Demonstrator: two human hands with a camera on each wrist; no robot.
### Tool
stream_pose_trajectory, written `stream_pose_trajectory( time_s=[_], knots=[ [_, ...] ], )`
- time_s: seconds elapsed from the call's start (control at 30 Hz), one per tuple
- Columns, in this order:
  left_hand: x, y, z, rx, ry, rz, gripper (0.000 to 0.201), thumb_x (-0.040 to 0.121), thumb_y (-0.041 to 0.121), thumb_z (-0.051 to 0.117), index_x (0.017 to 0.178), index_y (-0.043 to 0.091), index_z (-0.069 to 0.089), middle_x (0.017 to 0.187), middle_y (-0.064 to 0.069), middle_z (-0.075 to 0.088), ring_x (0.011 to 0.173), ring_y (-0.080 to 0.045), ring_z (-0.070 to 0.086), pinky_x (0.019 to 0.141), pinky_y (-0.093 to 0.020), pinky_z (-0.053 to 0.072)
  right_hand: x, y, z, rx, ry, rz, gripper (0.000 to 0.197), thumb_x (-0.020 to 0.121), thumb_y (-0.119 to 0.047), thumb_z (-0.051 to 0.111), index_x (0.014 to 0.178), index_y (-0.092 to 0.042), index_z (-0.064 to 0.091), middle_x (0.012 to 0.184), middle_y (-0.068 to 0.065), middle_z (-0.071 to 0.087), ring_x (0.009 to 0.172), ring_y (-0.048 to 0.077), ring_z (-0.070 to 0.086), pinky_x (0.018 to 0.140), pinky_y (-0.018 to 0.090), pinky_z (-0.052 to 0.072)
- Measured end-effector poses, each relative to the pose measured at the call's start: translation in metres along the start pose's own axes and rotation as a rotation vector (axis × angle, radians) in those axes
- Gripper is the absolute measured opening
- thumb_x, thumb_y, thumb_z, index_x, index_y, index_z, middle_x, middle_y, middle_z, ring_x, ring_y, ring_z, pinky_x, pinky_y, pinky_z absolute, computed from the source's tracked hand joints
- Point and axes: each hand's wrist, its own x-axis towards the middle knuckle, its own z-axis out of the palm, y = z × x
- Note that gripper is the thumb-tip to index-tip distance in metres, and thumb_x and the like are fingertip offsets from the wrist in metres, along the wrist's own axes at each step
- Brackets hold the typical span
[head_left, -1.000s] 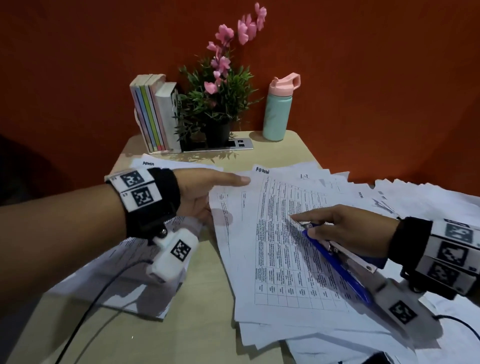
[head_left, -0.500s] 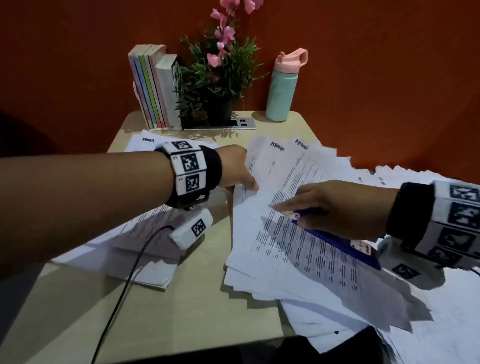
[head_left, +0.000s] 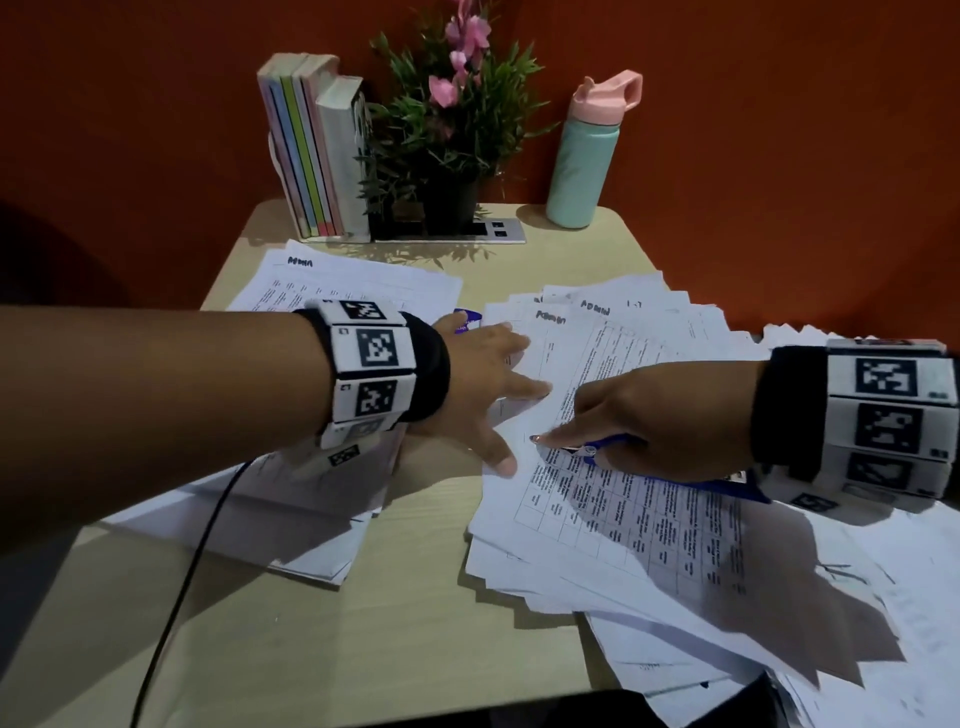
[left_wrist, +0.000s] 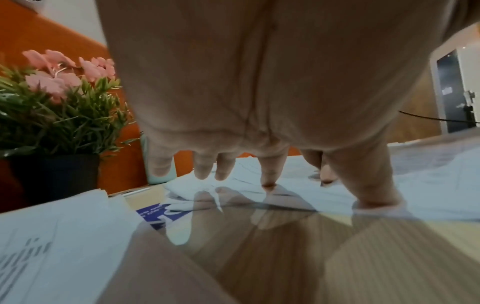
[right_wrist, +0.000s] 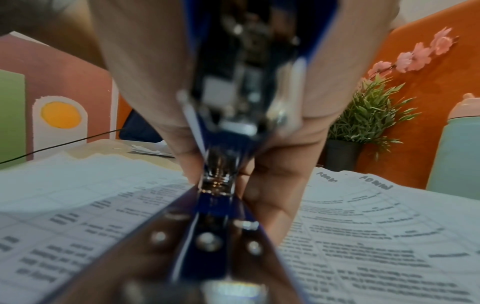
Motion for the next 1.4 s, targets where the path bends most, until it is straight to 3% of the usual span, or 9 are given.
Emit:
stream_pose_trajectory(
  time_s=[0.17, 0.3, 0.4, 0.77, 0.9, 1.07, 1.17, 1.3, 1.4],
  knots=[
    [0.007, -0.001, -0.002, 0.006, -0.033, 0.019, 0.096, 0.075, 0.081, 0.053, 0.154, 0.044, 0.013, 0.15, -0.002, 0.027, 0.145, -0.018, 0.02, 0.114, -0.054, 0.021, 0.008, 0.004, -0.004, -0.03, -0.032, -0.03, 0.049, 0.102, -0.03, 0.042, 0.146, -0.049, 0.035, 0.112, -0.018, 0.046, 0.093, 0.005, 0.045, 0.079, 0.019, 0.032],
    [0.006, -0.002, -0.002, -0.015, -0.06, 0.011, 0.096, 0.076, 0.081, 0.053, 0.154, 0.046, 0.01, 0.156, -0.001, 0.02, 0.146, -0.02, 0.023, 0.114, -0.056, 0.021, 0.01, 0.007, -0.002, -0.064, -0.008, -0.054, 0.05, 0.102, -0.029, 0.042, 0.147, -0.048, 0.034, 0.103, -0.019, 0.04, 0.086, 0.005, 0.044, 0.075, 0.018, 0.032],
    [0.005, -0.001, -0.003, -0.035, -0.078, 0.013, 0.095, 0.077, 0.079, 0.054, 0.154, 0.045, 0.009, 0.161, -0.002, 0.012, 0.148, -0.021, 0.019, 0.116, -0.056, 0.02, 0.011, 0.002, 0.001, -0.077, 0.038, -0.098, 0.048, 0.103, -0.03, 0.04, 0.148, -0.045, 0.035, 0.116, -0.013, 0.048, 0.09, 0.009, 0.051, 0.074, 0.018, 0.031],
    [0.002, -0.003, -0.004, -0.099, -0.086, 0.023, 0.076, 0.073, 0.079, 0.057, 0.139, 0.048, 0.036, 0.156, 0.001, 0.022, 0.141, -0.024, 0.034, 0.113, -0.056, 0.024, 0.019, -0.01, 0.004, -0.185, 0.071, -0.09, 0.049, 0.102, -0.03, 0.039, 0.148, -0.043, 0.033, 0.139, -0.011, 0.042, 0.088, 0.021, 0.061, 0.068, 0.027, 0.037],
    [0.0, -0.001, -0.005, -0.127, -0.077, 0.017, 0.065, 0.071, 0.076, 0.062, 0.127, 0.047, 0.051, 0.147, 0.002, 0.031, 0.133, -0.022, 0.044, 0.108, -0.054, 0.032, 0.027, -0.019, 0.006, -0.216, 0.1, -0.139, 0.041, 0.097, -0.027, 0.051, 0.137, -0.036, 0.053, 0.14, -0.004, 0.05, 0.073, 0.026, 0.066, 0.058, 0.028, 0.044],
    [-0.004, 0.0, -0.007, -0.111, -0.098, 0.004, 0.07, 0.075, 0.074, 0.061, 0.135, 0.04, 0.049, 0.161, 0.001, 0.02, 0.149, -0.018, 0.018, 0.116, -0.057, 0.019, 0.029, -0.017, -0.002, -0.078, 0.18, -0.113, 0.047, 0.097, -0.023, 0.049, 0.141, -0.041, 0.047, 0.142, -0.012, 0.047, 0.099, 0.021, 0.064, 0.071, 0.025, 0.042],
    [-0.005, -0.004, -0.01, -0.155, -0.077, -0.003, 0.075, 0.067, 0.078, 0.066, 0.131, 0.045, 0.044, 0.152, 0.003, 0.038, 0.14, -0.021, 0.038, 0.113, -0.057, 0.022, 0.019, -0.007, -0.004, 0.025, 0.16, -0.017, 0.056, 0.098, -0.025, 0.049, 0.148, -0.046, 0.031, 0.132, -0.013, 0.05, 0.101, 0.012, 0.056, 0.077, 0.022, 0.039],
    [-0.019, -0.013, -0.024, -0.34, -0.019, -0.069, 0.099, 0.064, 0.069, 0.077, 0.148, 0.036, 0.036, 0.136, 0.011, 0.058, 0.124, -0.016, 0.054, 0.103, -0.035, 0.038, 0.004, -0.011, -0.006, 0.108, 0.174, 0.088, 0.067, 0.096, -0.037, 0.053, 0.144, -0.05, 0.008, 0.13, -0.015, 0.056, 0.095, 0.012, 0.06, 0.082, 0.03, 0.052],
    [-0.037, -0.027, -0.034, -0.539, 0.011, -0.113, 0.078, 0.074, 0.046, 0.082, 0.143, 0.026, 0.049, 0.121, 0.016, 0.065, 0.109, -0.006, 0.062, 0.097, -0.023, 0.048, -0.004, -0.015, -0.008, 0.14, 0.207, 0.134, 0.062, 0.095, -0.041, 0.055, 0.141, -0.047, 0.013, 0.131, -0.018, 0.055, 0.094, 0.009, 0.06, 0.082, 0.028, 0.053]
  ],
)
